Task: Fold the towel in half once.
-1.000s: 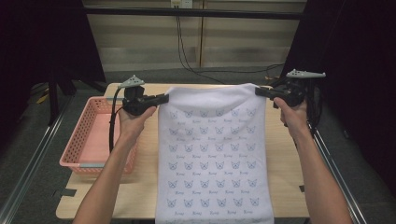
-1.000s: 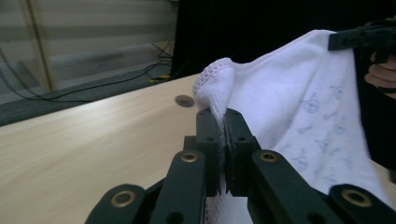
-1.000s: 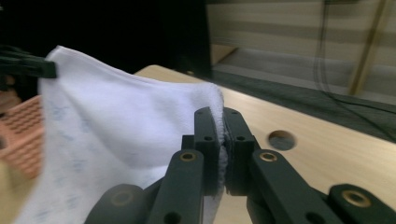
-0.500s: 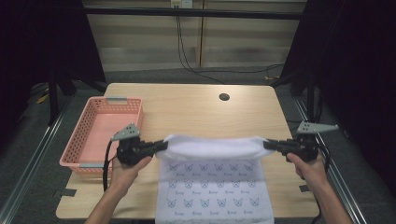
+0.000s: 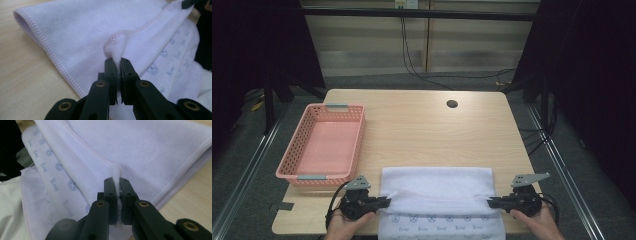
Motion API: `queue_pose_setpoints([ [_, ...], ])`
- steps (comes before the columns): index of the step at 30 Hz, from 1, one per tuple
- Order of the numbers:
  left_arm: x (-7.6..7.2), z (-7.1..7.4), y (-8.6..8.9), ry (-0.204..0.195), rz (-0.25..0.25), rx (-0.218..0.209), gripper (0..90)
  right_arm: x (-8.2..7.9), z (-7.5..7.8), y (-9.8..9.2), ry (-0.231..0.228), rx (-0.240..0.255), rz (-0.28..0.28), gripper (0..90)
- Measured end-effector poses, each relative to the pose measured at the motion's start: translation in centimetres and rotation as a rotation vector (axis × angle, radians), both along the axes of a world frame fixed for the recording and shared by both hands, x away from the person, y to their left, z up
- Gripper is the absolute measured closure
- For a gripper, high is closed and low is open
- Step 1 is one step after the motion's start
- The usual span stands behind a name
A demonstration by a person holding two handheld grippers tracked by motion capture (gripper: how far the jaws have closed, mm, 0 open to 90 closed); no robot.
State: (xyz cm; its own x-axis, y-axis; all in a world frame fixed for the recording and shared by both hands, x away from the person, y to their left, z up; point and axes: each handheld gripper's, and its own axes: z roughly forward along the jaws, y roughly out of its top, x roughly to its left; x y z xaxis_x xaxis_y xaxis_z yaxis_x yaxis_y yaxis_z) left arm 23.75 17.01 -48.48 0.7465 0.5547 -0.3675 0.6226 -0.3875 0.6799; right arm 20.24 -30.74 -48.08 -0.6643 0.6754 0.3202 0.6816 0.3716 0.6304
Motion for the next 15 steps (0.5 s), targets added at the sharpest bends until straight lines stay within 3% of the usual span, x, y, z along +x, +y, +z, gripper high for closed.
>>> queue_pose_setpoints([
  [2,0.4,-0.6,-0.4,0.031,-0.003,0.057,85.8,0.2,-0.5,0.1,0.016,-0.029,-0.006,86.2],
  [5,0.4,-0.6,-0.8,0.000,0.004,0.092,86.1,0.4,-1.0,0.2,0.033,-0.058,-0.009,86.2],
  [7,0.9,-0.9,-0.9,0.022,-0.006,0.096,86.2,0.7,-1.1,0.1,0.040,-0.045,-0.020,86.2],
  [15,3.0,-1.2,-1.7,-0.012,0.009,0.093,86.9,2.2,-1.3,-0.2,0.007,-0.060,-0.056,86.2],
])
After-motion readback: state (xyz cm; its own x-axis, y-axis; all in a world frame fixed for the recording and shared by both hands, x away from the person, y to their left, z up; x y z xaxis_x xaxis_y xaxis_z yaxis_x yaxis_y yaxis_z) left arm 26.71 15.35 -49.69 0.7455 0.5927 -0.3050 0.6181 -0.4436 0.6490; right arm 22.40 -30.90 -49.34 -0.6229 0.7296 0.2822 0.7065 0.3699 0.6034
